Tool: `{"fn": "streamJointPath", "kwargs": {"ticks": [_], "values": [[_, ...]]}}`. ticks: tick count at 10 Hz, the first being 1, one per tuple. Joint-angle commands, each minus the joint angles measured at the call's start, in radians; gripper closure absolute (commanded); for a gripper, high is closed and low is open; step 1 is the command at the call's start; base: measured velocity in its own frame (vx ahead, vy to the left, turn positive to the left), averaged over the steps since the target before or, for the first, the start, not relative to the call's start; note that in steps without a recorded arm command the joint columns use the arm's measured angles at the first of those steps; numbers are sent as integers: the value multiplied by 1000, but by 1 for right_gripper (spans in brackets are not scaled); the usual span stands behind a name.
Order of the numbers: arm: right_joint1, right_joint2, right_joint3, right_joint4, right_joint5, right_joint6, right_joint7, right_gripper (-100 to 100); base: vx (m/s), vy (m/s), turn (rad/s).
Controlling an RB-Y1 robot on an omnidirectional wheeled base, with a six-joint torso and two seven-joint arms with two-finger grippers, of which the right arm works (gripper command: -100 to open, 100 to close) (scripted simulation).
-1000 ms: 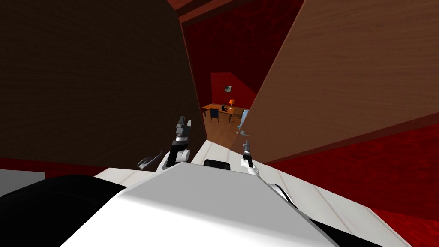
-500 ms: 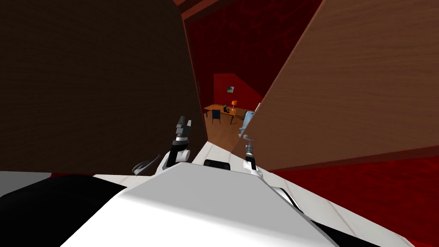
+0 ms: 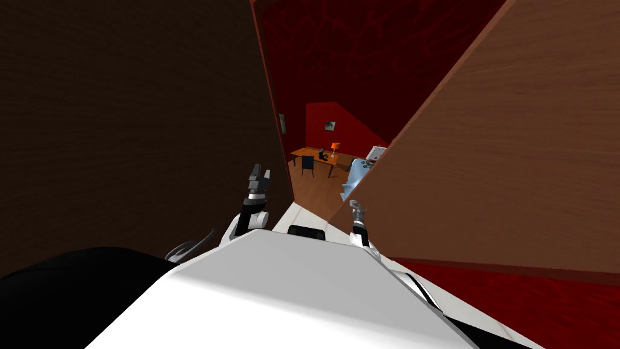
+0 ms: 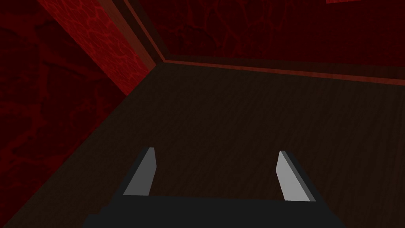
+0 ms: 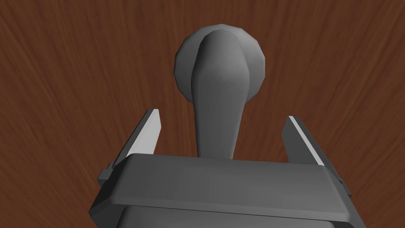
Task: Pull the door open
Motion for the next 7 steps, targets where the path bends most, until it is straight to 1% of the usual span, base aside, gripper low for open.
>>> {"fn": "streamJointPath", "kwargs": {"ticks": [1, 2, 7], "values": [[0, 0, 0, 0, 0, 0, 0, -100, 77, -20, 13], [0, 0, 0, 0, 0, 0, 0, 100, -9, 3, -8], [0, 0, 0, 0, 0, 0, 0, 100, -16, 5, 1]]}}
